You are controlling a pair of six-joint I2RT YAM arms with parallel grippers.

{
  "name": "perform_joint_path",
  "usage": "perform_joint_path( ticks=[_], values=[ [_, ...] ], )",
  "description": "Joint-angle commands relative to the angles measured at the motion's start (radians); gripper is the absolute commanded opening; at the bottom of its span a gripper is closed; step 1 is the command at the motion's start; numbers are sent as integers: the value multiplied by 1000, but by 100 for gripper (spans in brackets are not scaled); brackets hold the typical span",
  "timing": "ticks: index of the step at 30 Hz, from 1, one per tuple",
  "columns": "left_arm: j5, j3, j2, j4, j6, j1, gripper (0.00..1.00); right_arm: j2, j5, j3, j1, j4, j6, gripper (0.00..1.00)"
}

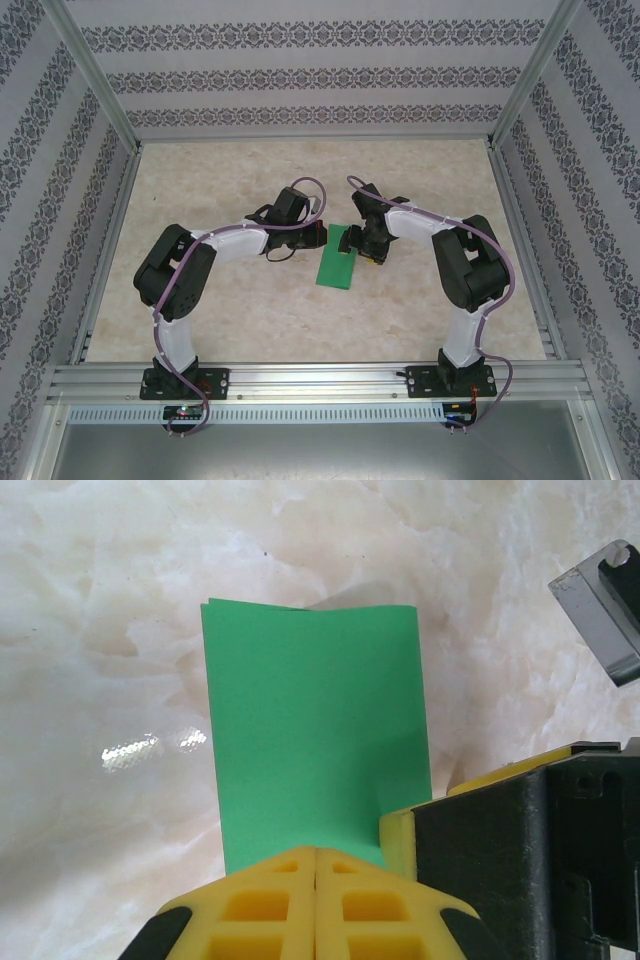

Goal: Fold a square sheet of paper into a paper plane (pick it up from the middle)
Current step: Hold the square sheet of paper at the center of the table.

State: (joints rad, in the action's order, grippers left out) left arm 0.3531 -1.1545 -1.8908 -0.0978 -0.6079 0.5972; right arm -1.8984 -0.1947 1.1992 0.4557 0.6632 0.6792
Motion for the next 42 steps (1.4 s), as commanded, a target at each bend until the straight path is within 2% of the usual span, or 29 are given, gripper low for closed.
perform_joint_path(
  ticks=[1,19,31,42],
  values=[
    [11,0,-6,18,1,10,8,-100,15,-33,-1,-33,-20,70],
    [5,-19,-22,8,-10,9,8,-115,9,-46,-2,-50,31,70],
    [71,-39,-57,1,6,10,7,-128,17,-47,0,-43,26,69],
    [98,-101,-130,-71,15,23,0,-134,19,-39,11,-36,31,70]
  ],
)
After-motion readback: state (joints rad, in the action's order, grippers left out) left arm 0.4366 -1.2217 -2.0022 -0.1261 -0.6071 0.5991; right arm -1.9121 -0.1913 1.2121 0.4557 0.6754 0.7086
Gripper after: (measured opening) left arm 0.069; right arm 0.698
